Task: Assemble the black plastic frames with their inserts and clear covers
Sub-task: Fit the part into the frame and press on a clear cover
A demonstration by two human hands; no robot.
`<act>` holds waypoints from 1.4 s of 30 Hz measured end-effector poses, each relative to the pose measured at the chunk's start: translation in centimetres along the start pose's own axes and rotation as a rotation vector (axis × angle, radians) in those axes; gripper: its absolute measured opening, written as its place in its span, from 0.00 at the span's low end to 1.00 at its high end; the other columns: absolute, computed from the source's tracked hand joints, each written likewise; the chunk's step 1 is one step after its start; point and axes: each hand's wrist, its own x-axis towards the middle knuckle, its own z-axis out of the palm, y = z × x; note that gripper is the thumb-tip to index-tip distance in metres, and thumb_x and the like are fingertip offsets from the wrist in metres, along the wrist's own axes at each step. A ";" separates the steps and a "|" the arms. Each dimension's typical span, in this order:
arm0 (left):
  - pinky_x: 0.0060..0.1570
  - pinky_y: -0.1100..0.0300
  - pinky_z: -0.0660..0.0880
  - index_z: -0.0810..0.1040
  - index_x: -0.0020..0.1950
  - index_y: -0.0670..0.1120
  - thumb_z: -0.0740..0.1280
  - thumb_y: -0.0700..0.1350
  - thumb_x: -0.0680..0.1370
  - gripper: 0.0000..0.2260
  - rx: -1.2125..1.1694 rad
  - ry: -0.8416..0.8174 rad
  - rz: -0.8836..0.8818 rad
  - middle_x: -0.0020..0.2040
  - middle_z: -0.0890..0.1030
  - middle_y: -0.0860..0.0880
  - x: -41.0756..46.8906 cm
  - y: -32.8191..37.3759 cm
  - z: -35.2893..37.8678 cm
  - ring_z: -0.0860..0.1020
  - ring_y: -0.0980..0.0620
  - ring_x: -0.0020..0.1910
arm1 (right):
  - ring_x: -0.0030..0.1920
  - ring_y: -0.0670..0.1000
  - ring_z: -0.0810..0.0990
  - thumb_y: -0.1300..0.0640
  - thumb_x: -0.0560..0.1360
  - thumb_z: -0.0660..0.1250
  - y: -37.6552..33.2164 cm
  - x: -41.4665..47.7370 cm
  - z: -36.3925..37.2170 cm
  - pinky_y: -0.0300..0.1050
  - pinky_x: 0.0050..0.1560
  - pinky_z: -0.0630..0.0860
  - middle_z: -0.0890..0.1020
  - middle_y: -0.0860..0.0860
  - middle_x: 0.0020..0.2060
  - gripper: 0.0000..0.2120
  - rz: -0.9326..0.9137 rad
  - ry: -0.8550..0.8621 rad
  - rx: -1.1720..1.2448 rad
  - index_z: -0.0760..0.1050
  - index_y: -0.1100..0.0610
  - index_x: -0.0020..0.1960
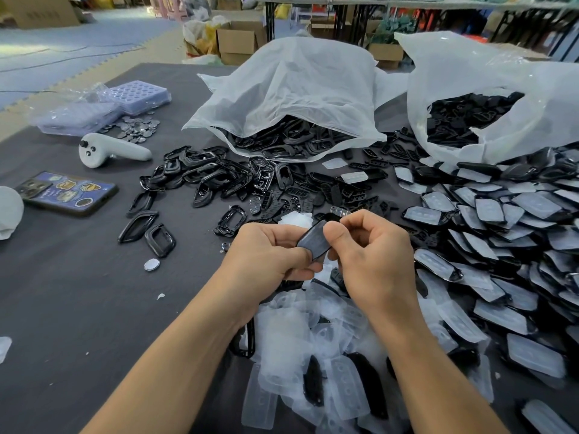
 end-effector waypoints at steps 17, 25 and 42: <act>0.40 0.64 0.82 0.89 0.48 0.42 0.69 0.31 0.79 0.10 0.060 -0.009 -0.006 0.42 0.88 0.43 -0.2 0.3 0.0 0.86 0.51 0.38 | 0.26 0.44 0.73 0.53 0.76 0.74 0.6 0.3 -0.2 0.37 0.28 0.70 0.82 0.49 0.28 0.06 0.001 -0.095 0.050 0.81 0.50 0.41; 0.37 0.63 0.82 0.88 0.49 0.42 0.68 0.29 0.78 0.11 0.048 0.028 0.012 0.42 0.88 0.40 -0.3 0.4 0.5 0.85 0.51 0.35 | 0.28 0.45 0.76 0.49 0.73 0.73 0.4 0.4 -0.4 0.43 0.31 0.73 0.83 0.49 0.29 0.03 0.029 -0.145 0.139 0.82 0.47 0.41; 0.41 0.43 0.83 0.89 0.40 0.52 0.74 0.42 0.76 0.08 0.253 0.226 0.165 0.37 0.85 0.38 0.4 -0.5 0.3 0.79 0.50 0.31 | 0.26 0.45 0.74 0.55 0.70 0.72 -0.3 0.1 -0.3 0.44 0.31 0.74 0.81 0.49 0.27 0.04 0.080 -0.188 0.186 0.82 0.46 0.41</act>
